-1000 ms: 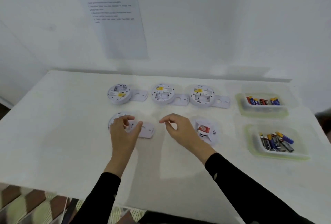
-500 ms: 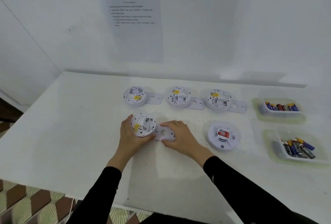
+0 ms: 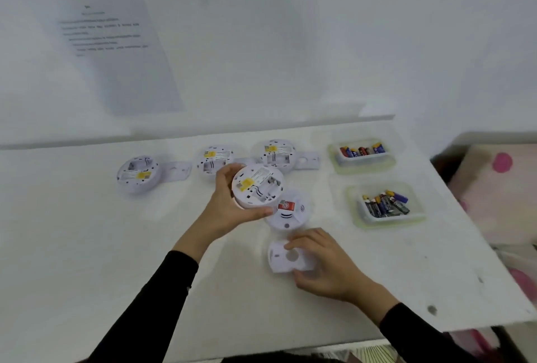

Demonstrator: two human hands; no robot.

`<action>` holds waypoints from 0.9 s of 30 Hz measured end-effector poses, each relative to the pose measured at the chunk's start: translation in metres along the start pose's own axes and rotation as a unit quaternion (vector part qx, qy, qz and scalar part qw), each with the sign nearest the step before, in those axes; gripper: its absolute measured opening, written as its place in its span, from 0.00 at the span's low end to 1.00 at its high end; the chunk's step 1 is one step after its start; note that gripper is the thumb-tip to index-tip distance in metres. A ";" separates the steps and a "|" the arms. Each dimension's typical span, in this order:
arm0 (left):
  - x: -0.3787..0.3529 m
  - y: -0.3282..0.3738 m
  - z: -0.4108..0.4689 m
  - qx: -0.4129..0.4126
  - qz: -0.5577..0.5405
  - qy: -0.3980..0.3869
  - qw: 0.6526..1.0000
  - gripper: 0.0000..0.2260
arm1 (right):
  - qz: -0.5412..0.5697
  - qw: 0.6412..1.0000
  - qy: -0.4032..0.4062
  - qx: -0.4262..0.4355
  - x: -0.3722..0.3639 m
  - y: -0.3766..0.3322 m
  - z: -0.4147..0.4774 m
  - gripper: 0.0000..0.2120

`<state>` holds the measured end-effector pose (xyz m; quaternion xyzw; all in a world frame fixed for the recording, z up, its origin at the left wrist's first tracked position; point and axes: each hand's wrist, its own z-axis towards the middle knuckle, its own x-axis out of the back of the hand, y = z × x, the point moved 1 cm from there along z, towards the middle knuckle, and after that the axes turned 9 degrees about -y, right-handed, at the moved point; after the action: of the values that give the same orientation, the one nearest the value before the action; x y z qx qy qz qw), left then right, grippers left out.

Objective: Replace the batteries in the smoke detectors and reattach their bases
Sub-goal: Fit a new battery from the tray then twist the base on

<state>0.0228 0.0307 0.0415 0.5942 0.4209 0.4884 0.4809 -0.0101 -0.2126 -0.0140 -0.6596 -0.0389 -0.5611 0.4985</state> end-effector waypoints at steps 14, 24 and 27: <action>-0.124 0.037 0.058 0.025 -0.474 -0.166 0.865 0.51 | 0.050 0.996 0.069 -0.031 0.075 0.047 -0.043 0.11; -0.126 0.042 0.095 -0.033 -0.522 -0.135 0.842 0.50 | 0.192 0.956 0.116 -0.190 0.184 0.084 0.041 0.11; -0.122 0.042 0.103 -0.040 -0.526 -0.133 0.839 0.49 | 0.081 0.959 0.109 -0.248 0.197 0.127 0.078 0.12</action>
<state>0.1046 -0.1116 0.0550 0.3232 0.5823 0.0950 0.7399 0.1941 -0.3212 0.0713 -0.6986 0.2097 -0.5790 0.3642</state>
